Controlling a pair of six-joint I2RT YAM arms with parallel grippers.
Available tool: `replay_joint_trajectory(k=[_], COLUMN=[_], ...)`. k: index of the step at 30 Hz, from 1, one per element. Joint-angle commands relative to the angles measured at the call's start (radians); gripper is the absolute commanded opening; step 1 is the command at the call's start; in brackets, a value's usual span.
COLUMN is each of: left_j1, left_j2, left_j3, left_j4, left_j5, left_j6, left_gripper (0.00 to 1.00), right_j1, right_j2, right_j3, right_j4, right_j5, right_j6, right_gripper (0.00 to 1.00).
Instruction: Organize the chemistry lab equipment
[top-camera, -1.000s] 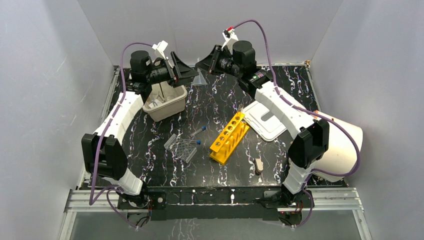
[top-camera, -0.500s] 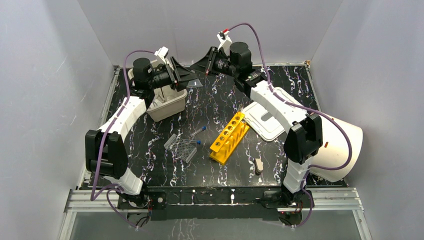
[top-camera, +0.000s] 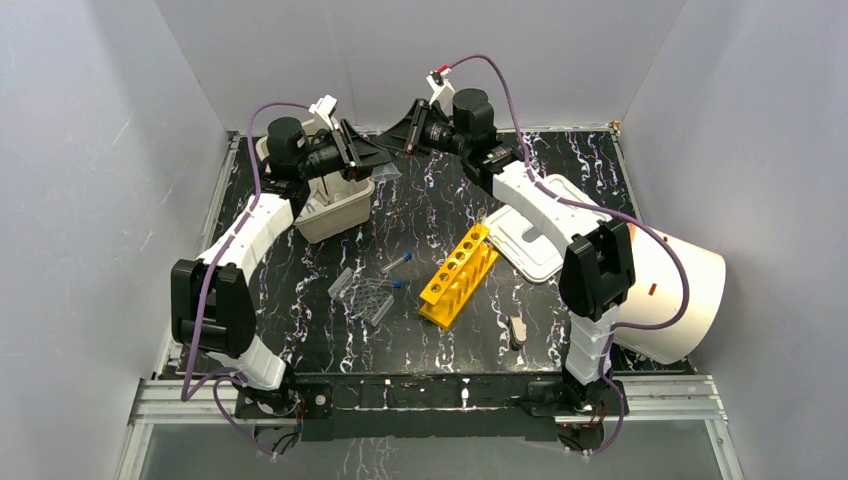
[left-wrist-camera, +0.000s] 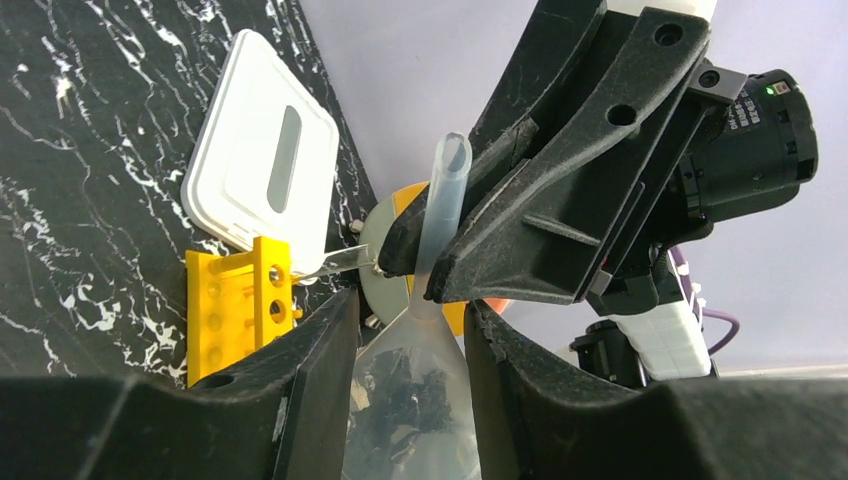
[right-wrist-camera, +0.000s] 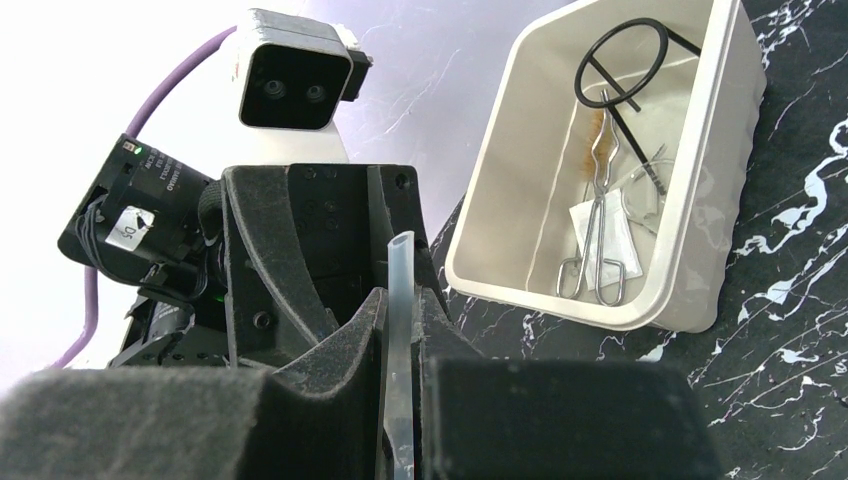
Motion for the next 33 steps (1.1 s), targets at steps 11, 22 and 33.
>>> replay_joint_trajectory(k=[11, 22, 33], left_j1=[-0.004, 0.007, 0.098], left_j2=[-0.042, -0.042, -0.037], left_j3=[0.058, 0.091, 0.173], left_j4=[-0.158, -0.268, -0.59], left_j5=[-0.011, -0.031, -0.243], left_j6=[0.152, 0.236, 0.444], left_gripper=[0.0, 0.0, 0.0], right_j1=[-0.008, -0.032, -0.089], right_j2=[0.041, 0.094, 0.109], right_j3=[0.065, 0.166, 0.255], right_j4=[-0.03, -0.094, -0.113], right_j5=[0.047, 0.072, 0.039], right_j6=[0.021, 0.096, 0.103], right_gripper=[0.28, 0.55, 0.76])
